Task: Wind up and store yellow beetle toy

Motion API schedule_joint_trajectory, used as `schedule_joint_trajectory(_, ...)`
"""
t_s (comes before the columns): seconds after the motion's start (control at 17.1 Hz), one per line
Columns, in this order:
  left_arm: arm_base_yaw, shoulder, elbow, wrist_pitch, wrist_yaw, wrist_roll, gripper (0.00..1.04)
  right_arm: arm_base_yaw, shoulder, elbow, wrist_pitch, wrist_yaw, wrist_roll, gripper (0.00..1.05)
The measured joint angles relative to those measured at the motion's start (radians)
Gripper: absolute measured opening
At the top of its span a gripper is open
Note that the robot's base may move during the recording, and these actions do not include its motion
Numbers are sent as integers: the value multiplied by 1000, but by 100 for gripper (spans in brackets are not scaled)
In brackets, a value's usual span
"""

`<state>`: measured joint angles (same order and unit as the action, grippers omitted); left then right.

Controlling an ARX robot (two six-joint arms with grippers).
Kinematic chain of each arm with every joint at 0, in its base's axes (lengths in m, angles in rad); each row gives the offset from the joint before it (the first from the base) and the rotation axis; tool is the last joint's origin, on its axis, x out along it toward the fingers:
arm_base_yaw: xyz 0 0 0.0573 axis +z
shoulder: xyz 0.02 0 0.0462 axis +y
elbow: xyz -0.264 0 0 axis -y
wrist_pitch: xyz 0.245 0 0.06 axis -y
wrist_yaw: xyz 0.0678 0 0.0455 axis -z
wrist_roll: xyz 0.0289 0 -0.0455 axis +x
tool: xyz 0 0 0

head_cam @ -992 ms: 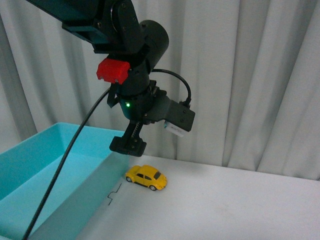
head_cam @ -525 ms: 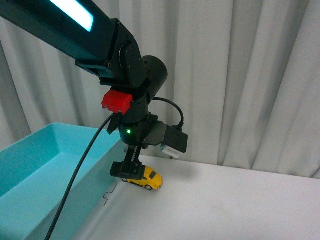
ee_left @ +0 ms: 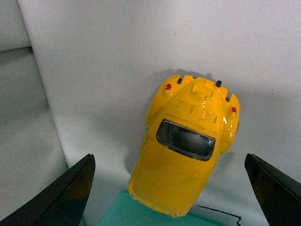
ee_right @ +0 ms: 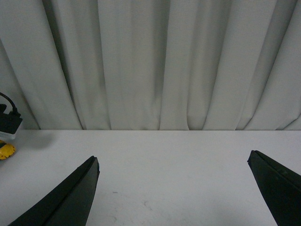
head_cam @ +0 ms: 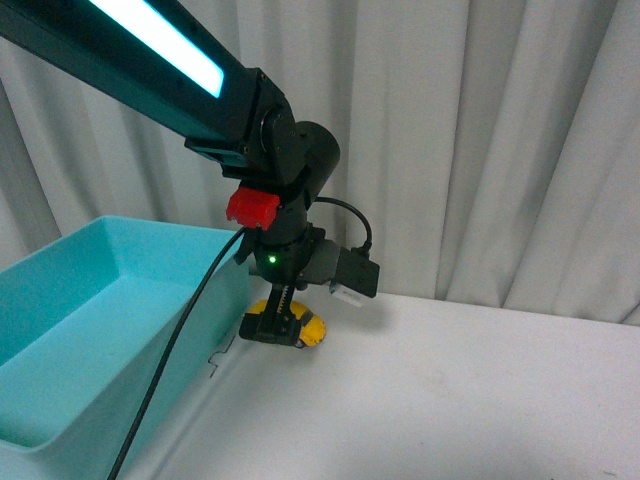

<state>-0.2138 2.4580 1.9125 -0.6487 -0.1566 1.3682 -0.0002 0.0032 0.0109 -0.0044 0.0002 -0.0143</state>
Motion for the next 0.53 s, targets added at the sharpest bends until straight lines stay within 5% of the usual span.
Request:
schedule_joint_trajectory(0.35,21,27,-1,9,-16,-40,43,0,0,0,0,0,0,98)
schedule_joint_trajectory(0.53,8,17,-5,0,8,-14,40,0,0,0,0,0,0,98)
